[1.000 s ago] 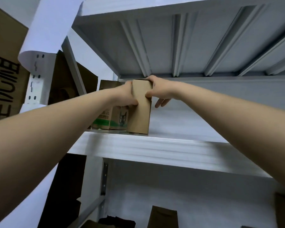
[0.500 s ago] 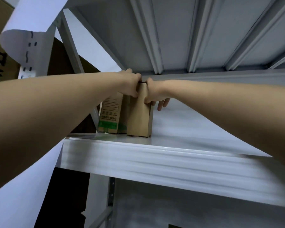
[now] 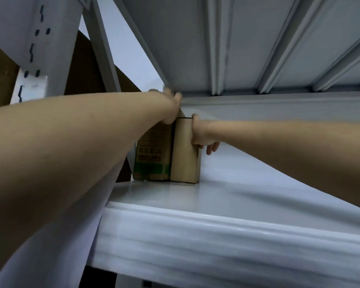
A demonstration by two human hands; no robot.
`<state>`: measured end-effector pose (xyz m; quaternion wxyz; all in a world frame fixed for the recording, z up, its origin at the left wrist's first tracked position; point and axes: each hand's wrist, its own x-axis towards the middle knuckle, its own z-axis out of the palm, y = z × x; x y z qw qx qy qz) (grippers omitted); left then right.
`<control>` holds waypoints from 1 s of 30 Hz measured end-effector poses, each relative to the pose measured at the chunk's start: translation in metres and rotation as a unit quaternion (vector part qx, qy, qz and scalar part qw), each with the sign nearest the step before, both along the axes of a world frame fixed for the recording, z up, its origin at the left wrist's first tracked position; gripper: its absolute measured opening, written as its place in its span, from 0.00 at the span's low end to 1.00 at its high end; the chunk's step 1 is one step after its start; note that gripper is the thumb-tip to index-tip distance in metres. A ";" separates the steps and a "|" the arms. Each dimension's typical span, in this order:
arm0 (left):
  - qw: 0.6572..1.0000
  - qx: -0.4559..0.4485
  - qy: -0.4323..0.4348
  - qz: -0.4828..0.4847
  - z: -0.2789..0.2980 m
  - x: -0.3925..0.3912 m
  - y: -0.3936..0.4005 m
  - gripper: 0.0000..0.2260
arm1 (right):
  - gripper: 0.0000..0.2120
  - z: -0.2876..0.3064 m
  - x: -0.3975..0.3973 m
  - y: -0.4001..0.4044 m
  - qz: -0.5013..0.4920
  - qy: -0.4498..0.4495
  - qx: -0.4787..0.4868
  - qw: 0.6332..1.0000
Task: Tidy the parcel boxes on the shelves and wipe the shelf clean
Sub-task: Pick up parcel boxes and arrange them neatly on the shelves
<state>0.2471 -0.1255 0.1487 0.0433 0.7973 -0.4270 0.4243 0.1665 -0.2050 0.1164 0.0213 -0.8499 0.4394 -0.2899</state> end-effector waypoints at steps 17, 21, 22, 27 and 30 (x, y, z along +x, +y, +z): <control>0.998 0.001 0.006 -0.055 0.005 0.027 -0.007 0.32 | 0.22 -0.074 -0.012 -0.029 -0.024 0.201 -0.179 0.963; 0.997 -0.005 -0.013 -0.071 0.007 0.023 -0.006 0.32 | 0.22 -0.076 -0.012 -0.027 -0.010 0.241 -0.108 0.964; 0.997 -0.006 -0.017 -0.074 0.006 0.021 -0.007 0.32 | 0.22 -0.075 -0.013 -0.027 -0.002 0.256 -0.110 0.960; 0.997 -0.012 -0.027 -0.078 0.004 0.016 -0.012 0.32 | 0.10 -0.079 -0.010 -0.018 -0.033 0.319 -0.106 0.941; 0.997 -0.022 -0.028 -0.070 0.003 0.017 -0.011 0.31 | 0.16 -0.082 -0.008 -0.022 -0.048 0.420 -0.151 0.894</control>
